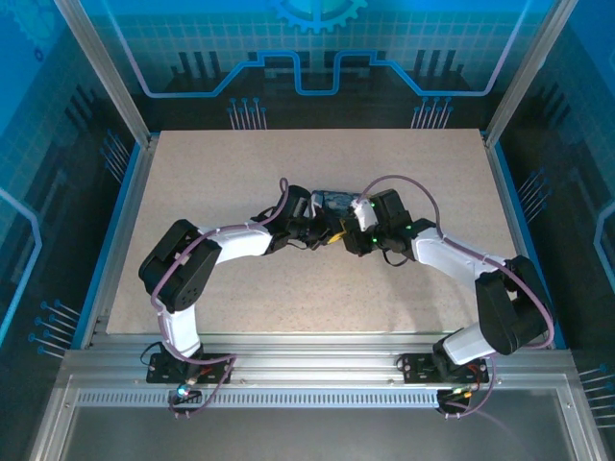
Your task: Unlock the padlock with the key
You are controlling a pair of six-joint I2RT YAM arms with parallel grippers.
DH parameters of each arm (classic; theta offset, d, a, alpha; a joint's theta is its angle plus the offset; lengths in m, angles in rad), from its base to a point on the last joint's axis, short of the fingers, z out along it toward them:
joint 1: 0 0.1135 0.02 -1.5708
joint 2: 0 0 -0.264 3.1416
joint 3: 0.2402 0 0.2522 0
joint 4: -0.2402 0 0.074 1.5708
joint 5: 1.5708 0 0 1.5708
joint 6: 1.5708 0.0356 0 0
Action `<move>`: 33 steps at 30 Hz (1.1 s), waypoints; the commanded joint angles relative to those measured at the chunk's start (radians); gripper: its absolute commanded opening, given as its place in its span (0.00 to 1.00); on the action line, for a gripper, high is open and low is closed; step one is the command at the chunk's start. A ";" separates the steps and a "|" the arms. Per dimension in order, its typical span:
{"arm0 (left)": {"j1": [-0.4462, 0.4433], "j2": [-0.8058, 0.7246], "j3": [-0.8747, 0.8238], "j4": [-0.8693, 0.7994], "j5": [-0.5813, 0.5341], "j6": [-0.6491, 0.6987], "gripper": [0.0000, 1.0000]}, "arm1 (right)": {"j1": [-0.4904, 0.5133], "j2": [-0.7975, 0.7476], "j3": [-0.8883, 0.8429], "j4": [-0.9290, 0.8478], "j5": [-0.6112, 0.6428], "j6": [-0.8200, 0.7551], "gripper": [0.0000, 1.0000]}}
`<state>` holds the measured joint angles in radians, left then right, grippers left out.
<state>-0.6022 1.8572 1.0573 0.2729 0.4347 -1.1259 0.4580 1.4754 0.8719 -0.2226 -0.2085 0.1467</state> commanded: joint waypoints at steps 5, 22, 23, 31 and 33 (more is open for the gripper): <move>0.001 -0.038 -0.012 0.028 0.037 0.002 0.00 | 0.013 0.001 0.018 -0.009 -0.006 -0.002 0.05; 0.001 0.020 -0.090 0.113 0.020 -0.015 0.07 | 0.046 0.100 -0.017 0.038 0.020 0.005 0.00; 0.001 0.025 -0.097 0.121 0.019 -0.016 0.09 | 0.049 0.108 -0.016 0.039 0.023 0.006 0.00; 0.016 0.045 -0.170 0.200 0.009 -0.042 0.30 | 0.056 0.144 -0.013 0.037 0.032 0.000 0.00; 0.018 0.042 -0.184 0.210 0.010 -0.040 0.34 | 0.056 0.152 -0.007 0.030 0.036 -0.005 0.00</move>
<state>-0.5919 1.8843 0.9051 0.4549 0.4160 -1.1286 0.5037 1.6104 0.8696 -0.1913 -0.1860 0.1379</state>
